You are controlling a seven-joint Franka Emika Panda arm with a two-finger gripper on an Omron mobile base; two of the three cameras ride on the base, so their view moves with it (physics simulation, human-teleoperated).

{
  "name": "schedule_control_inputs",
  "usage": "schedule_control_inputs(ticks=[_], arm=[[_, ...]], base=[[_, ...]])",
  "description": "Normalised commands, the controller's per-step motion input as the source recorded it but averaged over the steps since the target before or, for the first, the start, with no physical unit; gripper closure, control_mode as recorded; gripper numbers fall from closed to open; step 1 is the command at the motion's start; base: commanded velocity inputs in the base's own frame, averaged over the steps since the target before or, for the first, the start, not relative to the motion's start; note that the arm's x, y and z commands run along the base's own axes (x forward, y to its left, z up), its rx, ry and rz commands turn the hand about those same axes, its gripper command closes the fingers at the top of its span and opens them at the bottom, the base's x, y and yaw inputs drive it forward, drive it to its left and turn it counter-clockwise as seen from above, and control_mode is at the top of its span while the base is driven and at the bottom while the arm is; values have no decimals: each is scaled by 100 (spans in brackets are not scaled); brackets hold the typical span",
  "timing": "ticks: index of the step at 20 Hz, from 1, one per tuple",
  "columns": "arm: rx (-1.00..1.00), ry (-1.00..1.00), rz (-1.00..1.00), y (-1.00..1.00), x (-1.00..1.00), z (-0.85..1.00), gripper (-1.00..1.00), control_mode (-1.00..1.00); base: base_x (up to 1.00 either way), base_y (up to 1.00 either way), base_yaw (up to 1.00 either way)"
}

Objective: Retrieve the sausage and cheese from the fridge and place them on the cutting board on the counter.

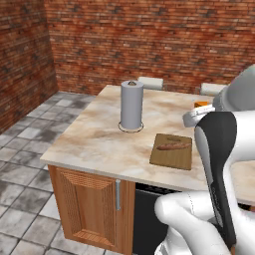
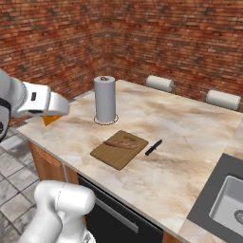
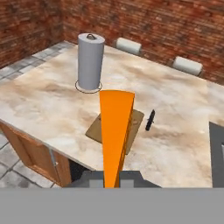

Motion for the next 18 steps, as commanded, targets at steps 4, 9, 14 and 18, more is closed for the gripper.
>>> schedule_control_inputs(ticks=[4, 9, 14, 18], arm=[[0, 38, 1, -26, 89, -34, 100, -100], [0, 29, 7, -42, 96, -47, 100, -100], [0, 24, 11, -56, 91, -56, 100, -100], [2, 11, 12, -59, 78, -62, 100, -100]], base=[[0, 0, 0], [0, 0, 0], [0, 0, 0], [0, 0, 0]])
